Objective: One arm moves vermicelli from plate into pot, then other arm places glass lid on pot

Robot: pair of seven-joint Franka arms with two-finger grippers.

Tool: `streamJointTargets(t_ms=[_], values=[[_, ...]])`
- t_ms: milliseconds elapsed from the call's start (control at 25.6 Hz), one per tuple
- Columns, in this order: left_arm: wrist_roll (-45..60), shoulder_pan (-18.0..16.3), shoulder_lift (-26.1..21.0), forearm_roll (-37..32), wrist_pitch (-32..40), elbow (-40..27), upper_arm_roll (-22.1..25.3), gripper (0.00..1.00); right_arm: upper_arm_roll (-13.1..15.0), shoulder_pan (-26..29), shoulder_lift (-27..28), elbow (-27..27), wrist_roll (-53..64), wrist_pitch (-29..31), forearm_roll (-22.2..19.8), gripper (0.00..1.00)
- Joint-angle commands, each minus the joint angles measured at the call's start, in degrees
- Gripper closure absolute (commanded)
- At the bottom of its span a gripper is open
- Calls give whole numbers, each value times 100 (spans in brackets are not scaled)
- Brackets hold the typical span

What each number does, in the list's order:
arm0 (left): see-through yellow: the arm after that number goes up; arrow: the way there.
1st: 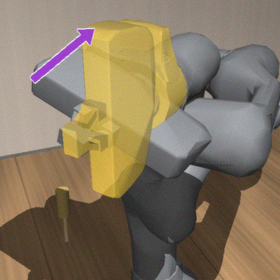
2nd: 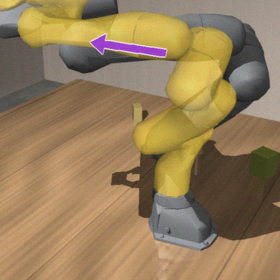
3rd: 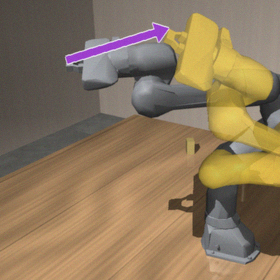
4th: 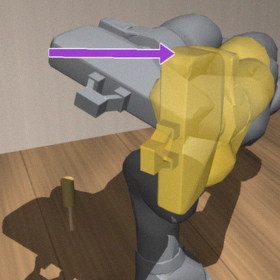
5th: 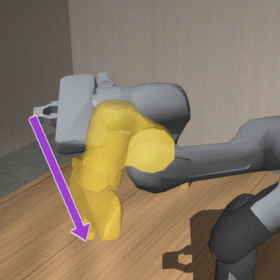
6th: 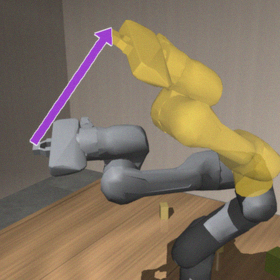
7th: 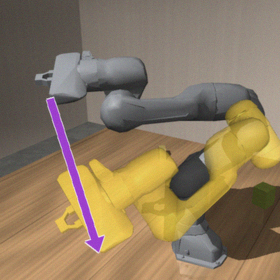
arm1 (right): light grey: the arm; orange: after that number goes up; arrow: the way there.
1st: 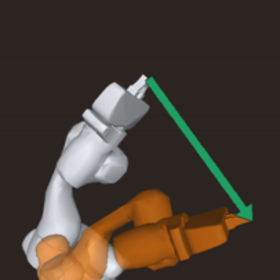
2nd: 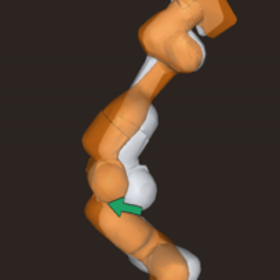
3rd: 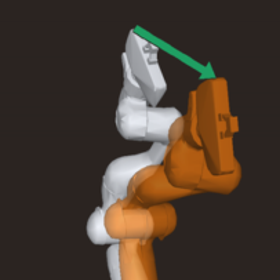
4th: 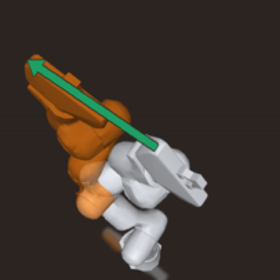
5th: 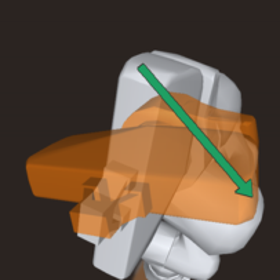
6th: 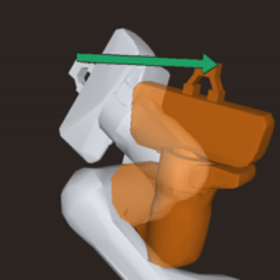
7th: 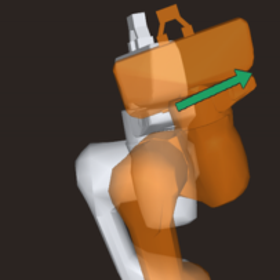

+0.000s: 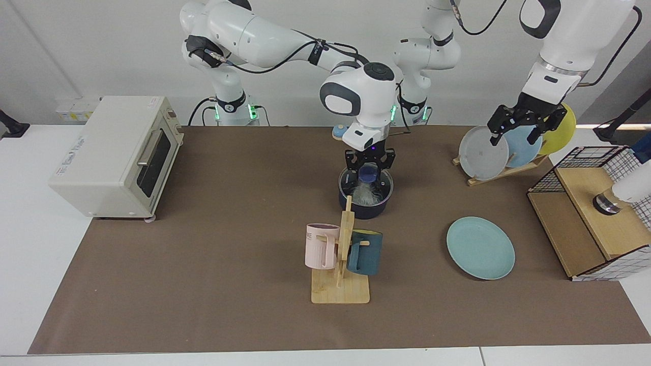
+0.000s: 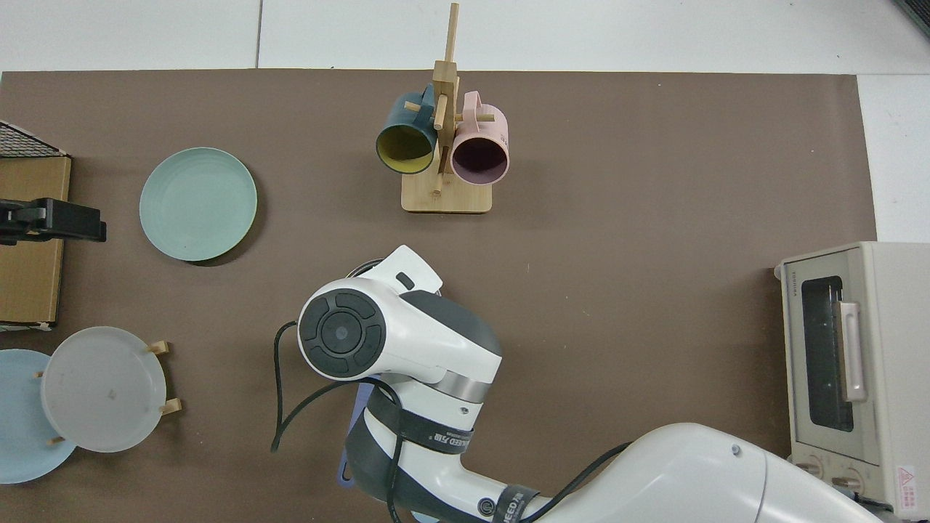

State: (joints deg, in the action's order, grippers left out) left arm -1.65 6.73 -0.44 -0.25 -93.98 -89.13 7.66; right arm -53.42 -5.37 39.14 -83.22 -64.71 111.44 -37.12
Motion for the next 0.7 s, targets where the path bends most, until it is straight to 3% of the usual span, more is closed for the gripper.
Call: streamJointTargets(t_ms=[0,39,274,547,665], values=[[68,-22,61,-28,55,-52,-27,0,-116,80,76,34,-165,-9,-138,21],[68,-31,61,-28,55,-52,-27,0,-116,80,76,34,-165,-9,-146,0],[68,-22,61,-28,55,-52,-27,0,-124,228,-29,87,-165,-158,-138,0],[68,-31,61,-28,55,-52,-27,0,-405,737,-538,113,-33,-649,-6,0],[68,-31,61,-28,55,-52,-27,0,-555,1063,-942,130,265,-1281,196,0]])
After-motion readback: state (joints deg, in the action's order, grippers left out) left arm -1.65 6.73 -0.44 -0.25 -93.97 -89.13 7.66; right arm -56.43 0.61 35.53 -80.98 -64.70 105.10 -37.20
